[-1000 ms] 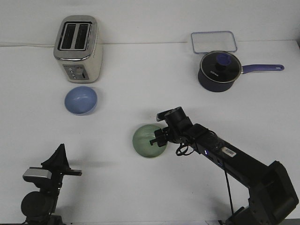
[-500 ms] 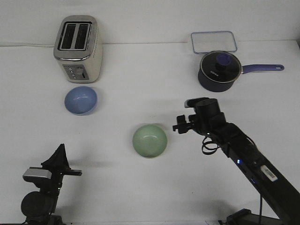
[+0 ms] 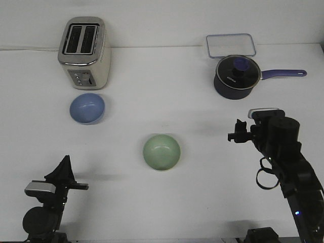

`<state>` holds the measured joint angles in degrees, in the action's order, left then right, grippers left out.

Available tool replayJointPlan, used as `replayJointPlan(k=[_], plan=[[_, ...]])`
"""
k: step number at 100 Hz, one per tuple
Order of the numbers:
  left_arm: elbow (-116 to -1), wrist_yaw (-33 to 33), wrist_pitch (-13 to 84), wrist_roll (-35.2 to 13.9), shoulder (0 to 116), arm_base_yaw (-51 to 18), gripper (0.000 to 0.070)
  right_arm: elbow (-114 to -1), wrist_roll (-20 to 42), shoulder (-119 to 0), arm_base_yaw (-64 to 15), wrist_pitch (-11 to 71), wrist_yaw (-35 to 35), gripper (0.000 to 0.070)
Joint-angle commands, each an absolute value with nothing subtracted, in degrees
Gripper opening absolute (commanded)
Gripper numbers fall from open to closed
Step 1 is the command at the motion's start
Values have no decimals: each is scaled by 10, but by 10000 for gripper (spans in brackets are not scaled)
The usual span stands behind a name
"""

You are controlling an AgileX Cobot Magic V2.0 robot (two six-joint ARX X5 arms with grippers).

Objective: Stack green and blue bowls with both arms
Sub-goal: 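Open the right gripper and withdraw it from the green bowl, then move the left gripper forward toward the light blue bowl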

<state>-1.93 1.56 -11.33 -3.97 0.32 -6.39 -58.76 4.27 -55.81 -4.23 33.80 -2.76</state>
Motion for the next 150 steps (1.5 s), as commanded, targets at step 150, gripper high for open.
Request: replayJointPlan(k=[150], plan=[[-436,17,233,-82,296,-63,12,-289,43,-270,-39,124,-10,390]])
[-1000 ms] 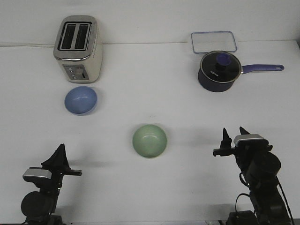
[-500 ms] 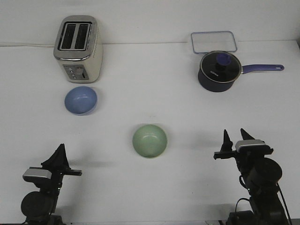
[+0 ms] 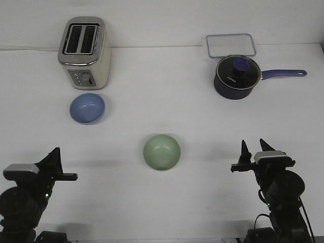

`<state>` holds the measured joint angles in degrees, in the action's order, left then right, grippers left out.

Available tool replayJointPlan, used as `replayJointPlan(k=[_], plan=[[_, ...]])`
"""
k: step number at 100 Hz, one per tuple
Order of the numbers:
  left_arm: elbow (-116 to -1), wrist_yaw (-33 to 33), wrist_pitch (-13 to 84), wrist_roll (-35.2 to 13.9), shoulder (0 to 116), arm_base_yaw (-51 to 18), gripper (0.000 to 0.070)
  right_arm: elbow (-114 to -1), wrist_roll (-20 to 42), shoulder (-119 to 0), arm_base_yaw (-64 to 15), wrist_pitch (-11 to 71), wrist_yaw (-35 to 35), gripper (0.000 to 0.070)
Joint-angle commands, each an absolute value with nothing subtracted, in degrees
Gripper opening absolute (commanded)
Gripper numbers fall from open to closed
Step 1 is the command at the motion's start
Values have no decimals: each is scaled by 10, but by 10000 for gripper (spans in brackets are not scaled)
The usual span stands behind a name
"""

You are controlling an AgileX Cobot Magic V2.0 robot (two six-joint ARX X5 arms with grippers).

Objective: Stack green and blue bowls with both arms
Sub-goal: 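Move the left gripper forward toward the light blue bowl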

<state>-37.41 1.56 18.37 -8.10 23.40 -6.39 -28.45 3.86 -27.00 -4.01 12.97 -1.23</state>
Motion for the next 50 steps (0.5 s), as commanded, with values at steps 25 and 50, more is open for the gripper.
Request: replayJointPlan(k=[25,50], plan=[[-573,17,340,-59,504,-63,12,-289,44,-270,-39,124,-10,389],[-578,17,332,-76,572,-63,194,-289,44,-270,-39,124,-10,389]])
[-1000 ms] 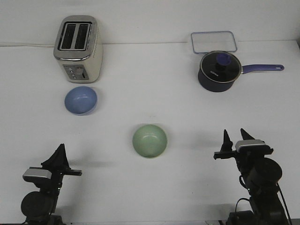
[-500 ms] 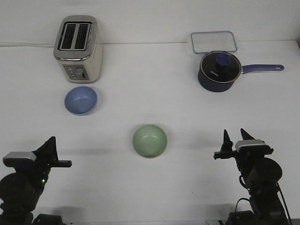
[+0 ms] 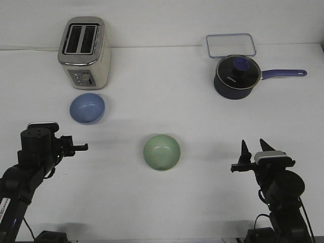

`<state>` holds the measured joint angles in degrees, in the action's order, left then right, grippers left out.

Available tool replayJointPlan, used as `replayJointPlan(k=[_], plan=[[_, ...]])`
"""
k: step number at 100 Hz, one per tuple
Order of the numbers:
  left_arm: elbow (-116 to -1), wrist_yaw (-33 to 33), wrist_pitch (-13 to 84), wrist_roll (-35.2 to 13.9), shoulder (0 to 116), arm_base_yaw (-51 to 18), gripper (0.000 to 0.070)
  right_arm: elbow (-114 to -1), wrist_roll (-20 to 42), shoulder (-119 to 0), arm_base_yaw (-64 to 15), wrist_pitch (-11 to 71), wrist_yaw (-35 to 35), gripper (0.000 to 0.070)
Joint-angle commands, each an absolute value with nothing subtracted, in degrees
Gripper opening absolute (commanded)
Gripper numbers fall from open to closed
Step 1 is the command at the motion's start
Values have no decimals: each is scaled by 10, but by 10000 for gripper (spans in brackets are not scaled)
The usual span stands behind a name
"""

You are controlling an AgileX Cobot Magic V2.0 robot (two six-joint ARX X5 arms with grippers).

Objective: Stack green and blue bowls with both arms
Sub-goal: 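Move the left gripper forward toward the light blue bowl, then grasp the rim of the light blue bowl with the left gripper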

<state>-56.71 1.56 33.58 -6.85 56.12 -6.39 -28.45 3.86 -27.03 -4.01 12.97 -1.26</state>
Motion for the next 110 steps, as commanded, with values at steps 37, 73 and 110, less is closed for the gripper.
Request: replayJointPlan(k=[37,73,110], plan=[[-646,17,304,-82,637,-43,474,-289,44,-270,-39,124,-10,390],[-841,10,318,-73,927,17,463,-289,44,-270,-39,124,-10,390],[-872,10,307,-69,1083,31,459,-289,44,-270,-39,125,-10,390]])
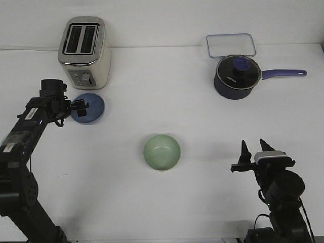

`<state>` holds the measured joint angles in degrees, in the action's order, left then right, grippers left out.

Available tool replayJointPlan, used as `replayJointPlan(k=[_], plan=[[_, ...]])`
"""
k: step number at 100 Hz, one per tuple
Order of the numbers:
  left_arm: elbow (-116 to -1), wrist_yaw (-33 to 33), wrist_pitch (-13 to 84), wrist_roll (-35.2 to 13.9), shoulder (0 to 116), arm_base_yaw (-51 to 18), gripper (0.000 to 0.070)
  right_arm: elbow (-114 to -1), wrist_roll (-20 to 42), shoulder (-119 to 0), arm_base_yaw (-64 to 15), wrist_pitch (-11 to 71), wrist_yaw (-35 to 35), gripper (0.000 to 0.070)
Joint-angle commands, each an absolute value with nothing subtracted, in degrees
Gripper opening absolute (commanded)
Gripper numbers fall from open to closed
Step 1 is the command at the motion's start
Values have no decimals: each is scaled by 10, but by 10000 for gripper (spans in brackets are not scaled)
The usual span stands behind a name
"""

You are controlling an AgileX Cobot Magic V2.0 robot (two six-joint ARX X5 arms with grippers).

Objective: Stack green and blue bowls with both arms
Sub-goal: 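Grasp the rim of the light blue bowl with the left gripper, then carry the blue bowl over the green bowl and lower it inside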

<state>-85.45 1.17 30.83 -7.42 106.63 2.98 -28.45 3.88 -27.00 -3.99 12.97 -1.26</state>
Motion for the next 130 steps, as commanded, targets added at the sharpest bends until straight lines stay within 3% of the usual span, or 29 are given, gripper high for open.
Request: replayJointPlan(k=[1,8,19,23,43,55,84,115,130], plan=[[-872,10,306,-69,1085,31,457,-289,44,-270,-39,125,-10,389],[-872,10,303,-69,1091,31,379,-289,44,-270,-39,125,-10,390],[-872,10,297,-63,1091,31,76,-289,44,-270,-39,125,-10,389],[-872,10,296,-57,1091,31,0,-289,44,-270,-39,125,-10,389],[-874,7,296,-54,1091,34,7,-289,44,-270,-39,124,-10,389],[-879,-46,298,-58,1069,36,7,-289,44,-270,-39,124,-10,390],[-881,-82,347,-79,920,2,7,-289,44,-270,-39,124,-10,390],[-880,-109,450,-93,854,-132,7,-289,44,-270,-39,124,-10,390],[-866,-109,435,-111,858,-217,7,-289,45,-270,-39,124,-10,390]])
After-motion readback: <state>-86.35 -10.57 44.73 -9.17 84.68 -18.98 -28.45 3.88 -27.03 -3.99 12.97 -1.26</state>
